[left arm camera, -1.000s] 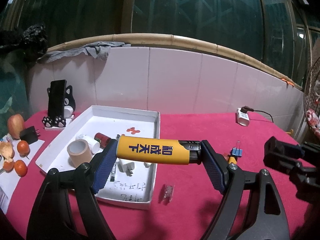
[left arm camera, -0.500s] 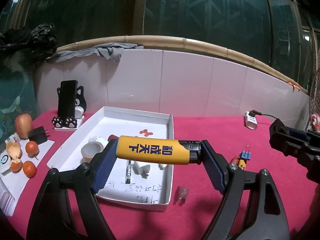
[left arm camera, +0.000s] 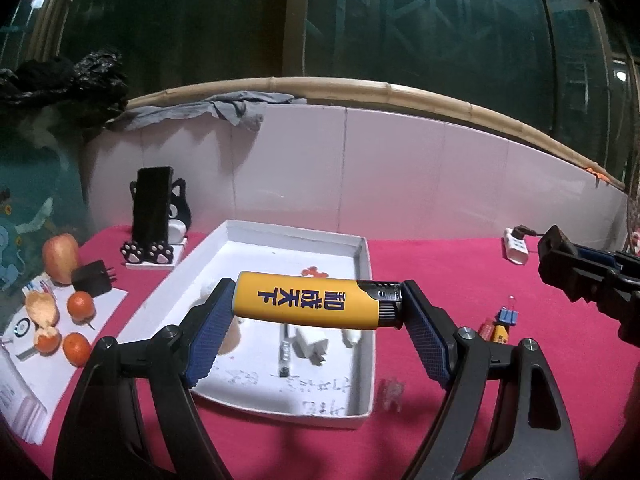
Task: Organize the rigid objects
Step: 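Carry the black charger plug in the right tool while the left tool carries the yellow lighter over the tray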
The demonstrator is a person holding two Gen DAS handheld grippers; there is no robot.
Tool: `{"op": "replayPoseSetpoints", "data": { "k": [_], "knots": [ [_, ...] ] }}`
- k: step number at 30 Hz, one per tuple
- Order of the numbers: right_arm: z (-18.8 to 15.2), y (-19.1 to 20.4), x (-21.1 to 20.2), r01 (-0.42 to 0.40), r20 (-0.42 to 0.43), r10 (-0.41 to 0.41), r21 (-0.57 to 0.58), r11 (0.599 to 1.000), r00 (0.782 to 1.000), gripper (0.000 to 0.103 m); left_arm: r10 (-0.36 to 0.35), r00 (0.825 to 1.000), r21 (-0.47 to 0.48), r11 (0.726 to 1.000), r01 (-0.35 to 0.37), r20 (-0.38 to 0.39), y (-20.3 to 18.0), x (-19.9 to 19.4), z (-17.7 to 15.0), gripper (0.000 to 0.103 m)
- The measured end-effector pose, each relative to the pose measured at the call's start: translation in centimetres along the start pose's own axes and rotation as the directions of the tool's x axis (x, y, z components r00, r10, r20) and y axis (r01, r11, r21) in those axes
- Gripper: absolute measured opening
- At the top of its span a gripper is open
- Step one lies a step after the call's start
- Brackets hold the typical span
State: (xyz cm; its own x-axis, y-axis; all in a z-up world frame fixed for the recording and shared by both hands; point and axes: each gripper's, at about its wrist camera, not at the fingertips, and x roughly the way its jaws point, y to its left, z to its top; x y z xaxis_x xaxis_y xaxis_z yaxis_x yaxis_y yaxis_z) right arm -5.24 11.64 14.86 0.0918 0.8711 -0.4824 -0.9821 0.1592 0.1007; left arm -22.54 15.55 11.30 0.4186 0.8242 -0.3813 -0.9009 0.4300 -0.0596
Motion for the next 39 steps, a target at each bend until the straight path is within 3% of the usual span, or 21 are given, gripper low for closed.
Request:
{"op": "replayPoseSetpoints", "data": {
  "k": [16, 29, 39],
  "knots": [
    [2.8, 3.3, 2.8, -0.039, 0.0, 0.039, -0.043, 0.998, 0.999, 0.045, 0.064, 0.998, -0.032, 0.997, -0.065, -0.018, 5.5, 1.2, 3.0, 0.083],
    [4.2, 5.1, 6.8, -0.049, -0.05, 0.049, -0.013, 0.999, 0.998, 0.045, 0.063, 0.987, -0.117, 0.99, -0.08, -0.147, 11.8, 5.9, 4.3, 0.083],
    [3.9, 6.3, 13.2, 0.002, -0.108, 0.008, 0.096, 0.995, 0.994, 0.045, 0.059, 0.967, -0.081, 0.993, -0.081, -0.249, 11.5, 11.3, 3.5, 0.083]
  ]
}}
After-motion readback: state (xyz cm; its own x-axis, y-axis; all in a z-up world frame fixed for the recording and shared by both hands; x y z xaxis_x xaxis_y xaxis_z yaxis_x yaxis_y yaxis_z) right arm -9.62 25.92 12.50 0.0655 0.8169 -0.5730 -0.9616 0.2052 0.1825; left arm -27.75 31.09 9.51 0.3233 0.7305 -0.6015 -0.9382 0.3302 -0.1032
